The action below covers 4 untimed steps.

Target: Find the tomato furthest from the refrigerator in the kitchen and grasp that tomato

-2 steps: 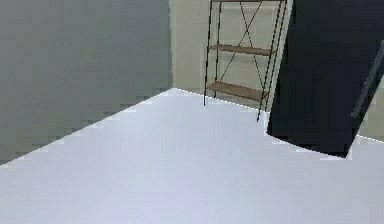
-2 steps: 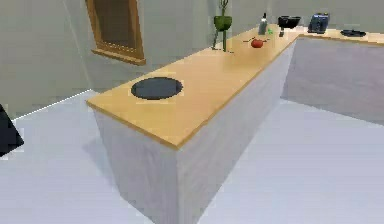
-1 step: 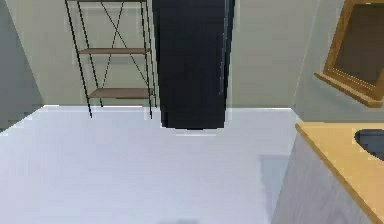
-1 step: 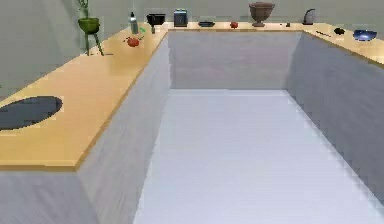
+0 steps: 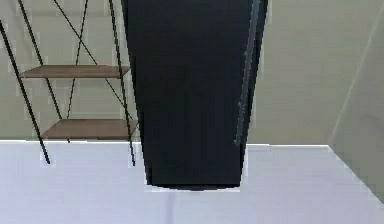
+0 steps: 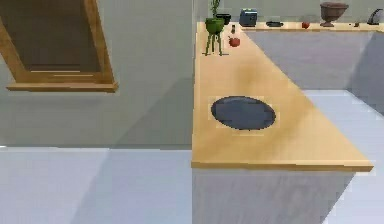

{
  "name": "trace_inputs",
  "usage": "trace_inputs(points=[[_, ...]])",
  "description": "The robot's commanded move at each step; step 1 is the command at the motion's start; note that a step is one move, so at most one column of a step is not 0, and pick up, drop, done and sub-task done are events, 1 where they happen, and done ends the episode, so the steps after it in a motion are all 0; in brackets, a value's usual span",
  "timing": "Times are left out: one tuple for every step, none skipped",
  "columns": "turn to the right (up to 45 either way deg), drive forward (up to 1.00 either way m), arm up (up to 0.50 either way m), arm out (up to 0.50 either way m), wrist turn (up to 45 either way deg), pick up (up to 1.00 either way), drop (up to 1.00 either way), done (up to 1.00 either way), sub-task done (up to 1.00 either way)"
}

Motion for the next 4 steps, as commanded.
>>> trace_inputs(points=[[3.0, 0.00, 0.00, 0.00, 0.0, 0.00, 0.00, 0.00, 0.00], [0.0, 0.20, 0.00, 0.00, 0.0, 0.00, 0.00, 0.00, 0.00], [33.0, 0.00, 0.00, 0.00, 0.0, 0.00, 0.00, 0.00, 0.00], [0.0, 0.50, 0.00, 0.00, 0.0, 0.00, 0.00, 0.00, 0.00]])
